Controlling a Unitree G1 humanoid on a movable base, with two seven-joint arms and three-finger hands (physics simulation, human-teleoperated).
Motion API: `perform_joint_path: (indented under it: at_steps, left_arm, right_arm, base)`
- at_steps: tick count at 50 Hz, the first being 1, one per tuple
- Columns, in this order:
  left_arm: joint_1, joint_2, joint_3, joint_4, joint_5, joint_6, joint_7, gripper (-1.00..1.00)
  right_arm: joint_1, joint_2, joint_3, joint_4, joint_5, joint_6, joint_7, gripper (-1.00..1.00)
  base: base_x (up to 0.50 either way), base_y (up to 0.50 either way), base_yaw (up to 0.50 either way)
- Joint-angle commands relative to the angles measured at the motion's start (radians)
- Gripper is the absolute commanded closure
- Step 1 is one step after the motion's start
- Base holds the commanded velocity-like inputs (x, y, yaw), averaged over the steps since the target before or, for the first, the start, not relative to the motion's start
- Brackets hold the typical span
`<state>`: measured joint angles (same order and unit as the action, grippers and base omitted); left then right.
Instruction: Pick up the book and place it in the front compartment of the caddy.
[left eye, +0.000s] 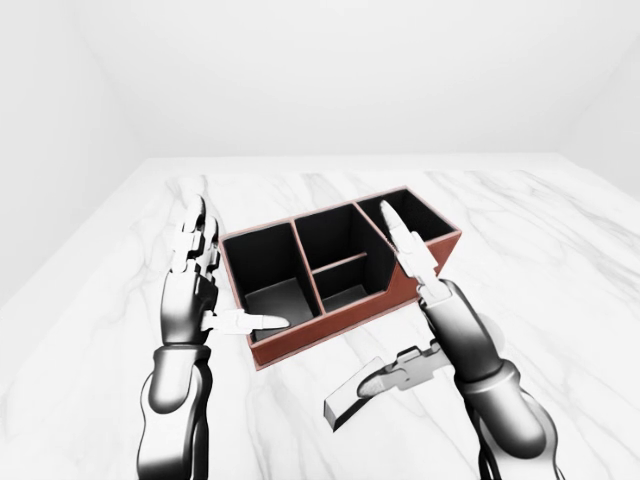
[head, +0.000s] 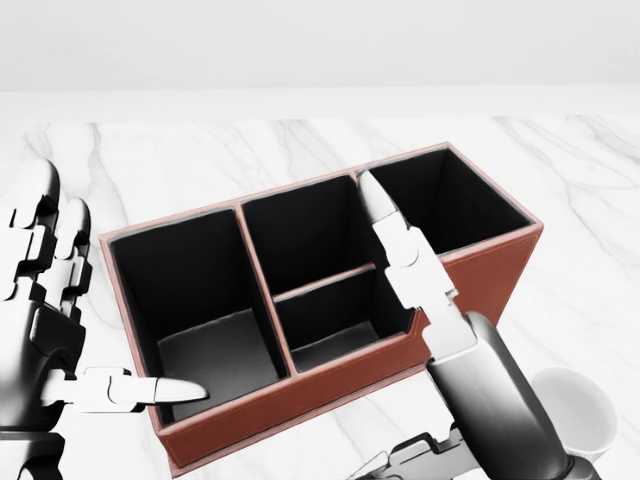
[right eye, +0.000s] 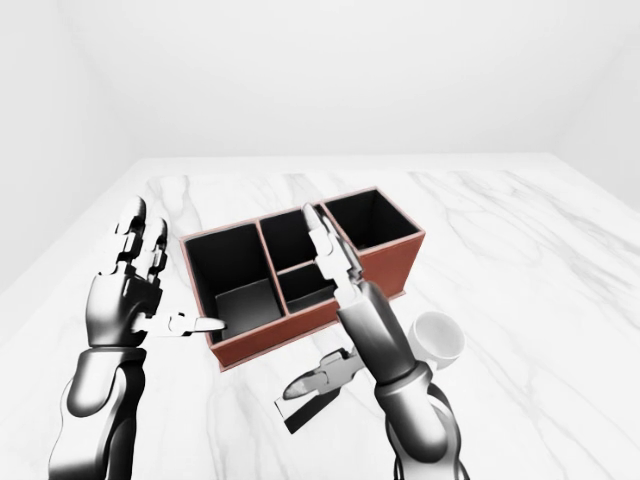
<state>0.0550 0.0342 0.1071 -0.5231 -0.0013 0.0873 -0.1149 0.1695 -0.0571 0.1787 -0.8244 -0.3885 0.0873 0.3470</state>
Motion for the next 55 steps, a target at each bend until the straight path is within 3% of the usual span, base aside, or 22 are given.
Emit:
perform_joint_path:
  at_steps: [1, 29, 55]
  left_arm:
    - [0.001, 0.0, -0.001, 0.006, 0.002, 0.0, -0.001, -1.0]
    - [0.002, -0.002, -0.011, 0.025, 0.009, 0.0, 0.002, -1.0]
    - [0.0, -0.001, -0.008, 0.02, 0.008, 0.0, 0.001, -1.0]
  right_arm:
    - [0.057, -0.016, 0.019, -0.027, -0.04, 0.0, 0.029, -1.0]
    - [0.195, -0.052, 0.031, -0.078, -0.081, 0.0, 0.078, -1.0]
    - [0.275, -0.075, 0.048, -0.029, -0.151, 0.0, 0.031, -1.0]
  base:
    - [0.0, 0.0, 0.0]
    - [0.0, 0.0, 0.0]
    - [0.0, 0.0, 0.0]
